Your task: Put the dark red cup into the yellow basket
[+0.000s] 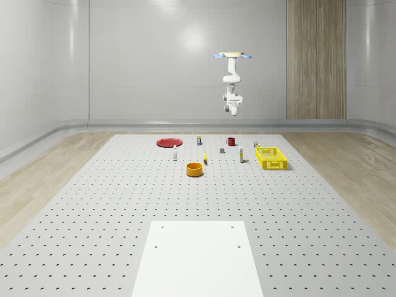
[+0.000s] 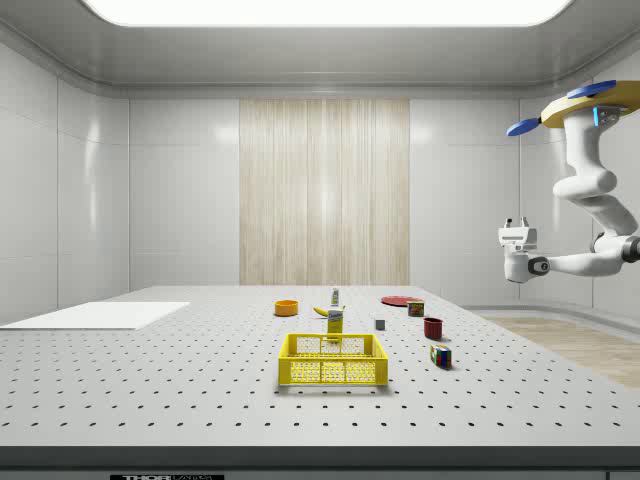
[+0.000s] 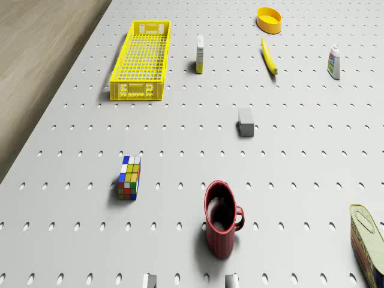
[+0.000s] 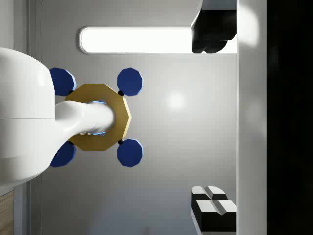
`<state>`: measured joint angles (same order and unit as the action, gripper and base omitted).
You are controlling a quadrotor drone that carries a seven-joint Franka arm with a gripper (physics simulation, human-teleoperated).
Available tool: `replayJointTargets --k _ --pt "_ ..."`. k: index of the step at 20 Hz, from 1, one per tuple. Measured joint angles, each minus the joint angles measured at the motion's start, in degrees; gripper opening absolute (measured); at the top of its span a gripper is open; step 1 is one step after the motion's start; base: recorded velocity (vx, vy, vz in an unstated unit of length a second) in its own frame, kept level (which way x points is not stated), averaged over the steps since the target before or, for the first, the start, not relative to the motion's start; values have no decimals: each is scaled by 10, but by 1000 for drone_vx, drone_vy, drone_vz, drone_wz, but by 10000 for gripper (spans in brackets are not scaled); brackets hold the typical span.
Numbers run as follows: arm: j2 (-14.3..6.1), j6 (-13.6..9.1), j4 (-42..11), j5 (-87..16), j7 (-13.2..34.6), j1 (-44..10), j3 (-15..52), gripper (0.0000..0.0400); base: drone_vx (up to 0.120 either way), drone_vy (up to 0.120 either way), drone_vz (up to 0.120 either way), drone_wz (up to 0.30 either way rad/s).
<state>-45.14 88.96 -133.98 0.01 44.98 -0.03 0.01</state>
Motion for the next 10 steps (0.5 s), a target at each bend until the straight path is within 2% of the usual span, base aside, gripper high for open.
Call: replayJointTargets --k 1,3,4,10 --pt "0 -11 12 0 0 0 0 400 0 -40 0 0" --pt "4 -31 36 0 -1 -1 0 400 0 -120 0 0" --pt "7 -39 48 0 -1 -1 1 400 80 -120 0 0" --pt "31 -83 118 1 -1 -2 1 400 120 -120 0 0"
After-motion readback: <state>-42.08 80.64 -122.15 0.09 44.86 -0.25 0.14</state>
